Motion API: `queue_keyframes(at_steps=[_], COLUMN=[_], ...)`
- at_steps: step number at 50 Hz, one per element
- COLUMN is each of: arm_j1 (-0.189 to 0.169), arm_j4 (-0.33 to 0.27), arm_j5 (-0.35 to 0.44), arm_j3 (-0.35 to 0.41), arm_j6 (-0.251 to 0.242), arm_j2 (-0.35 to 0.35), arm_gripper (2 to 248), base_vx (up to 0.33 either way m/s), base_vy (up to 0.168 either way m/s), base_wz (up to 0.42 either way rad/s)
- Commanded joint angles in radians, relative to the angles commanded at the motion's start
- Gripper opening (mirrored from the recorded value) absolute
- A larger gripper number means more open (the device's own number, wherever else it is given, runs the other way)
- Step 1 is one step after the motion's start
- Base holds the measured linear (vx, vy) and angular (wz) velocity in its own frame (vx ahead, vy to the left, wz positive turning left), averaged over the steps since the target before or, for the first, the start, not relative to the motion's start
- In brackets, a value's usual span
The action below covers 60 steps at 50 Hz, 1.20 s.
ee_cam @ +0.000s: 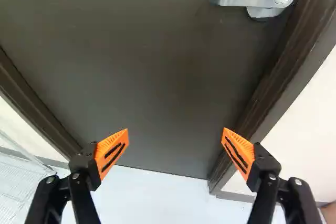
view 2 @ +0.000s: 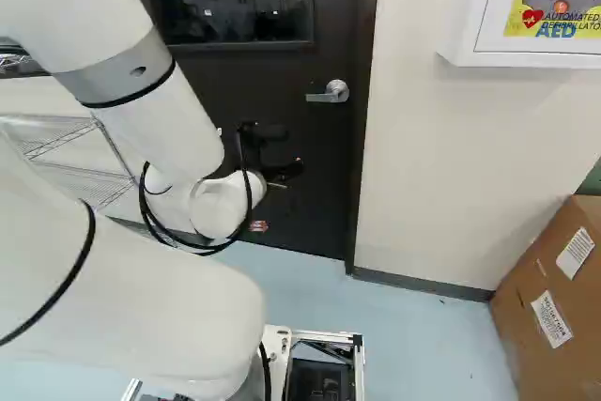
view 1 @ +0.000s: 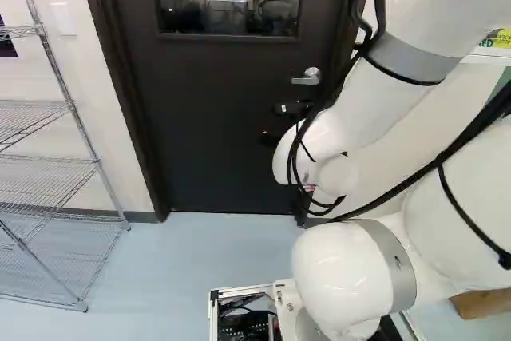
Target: Open the door and move inside
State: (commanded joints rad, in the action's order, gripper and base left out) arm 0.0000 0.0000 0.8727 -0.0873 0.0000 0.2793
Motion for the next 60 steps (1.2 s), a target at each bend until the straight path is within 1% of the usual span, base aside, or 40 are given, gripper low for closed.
queue_keyframes(at_steps=[9, 26, 60], arm_j1=[0.0, 0.0, 0.0], arm_j4=[0.0, 0.0, 0.0], arm_j5=[0.0, 0.0, 0.0], arm_j3=[-0.004, -0.041, -0.131], arm_j6=[0.0, 0.0, 0.0], arm_j2=[-0.005, -0.043, -0.051], arm_gripper=[247, 247, 247], base_vx=[0.0, 0.0, 0.0], base_vy=[0.0, 0.0, 0.0], base_wz=[0.0, 0.0, 0.0])
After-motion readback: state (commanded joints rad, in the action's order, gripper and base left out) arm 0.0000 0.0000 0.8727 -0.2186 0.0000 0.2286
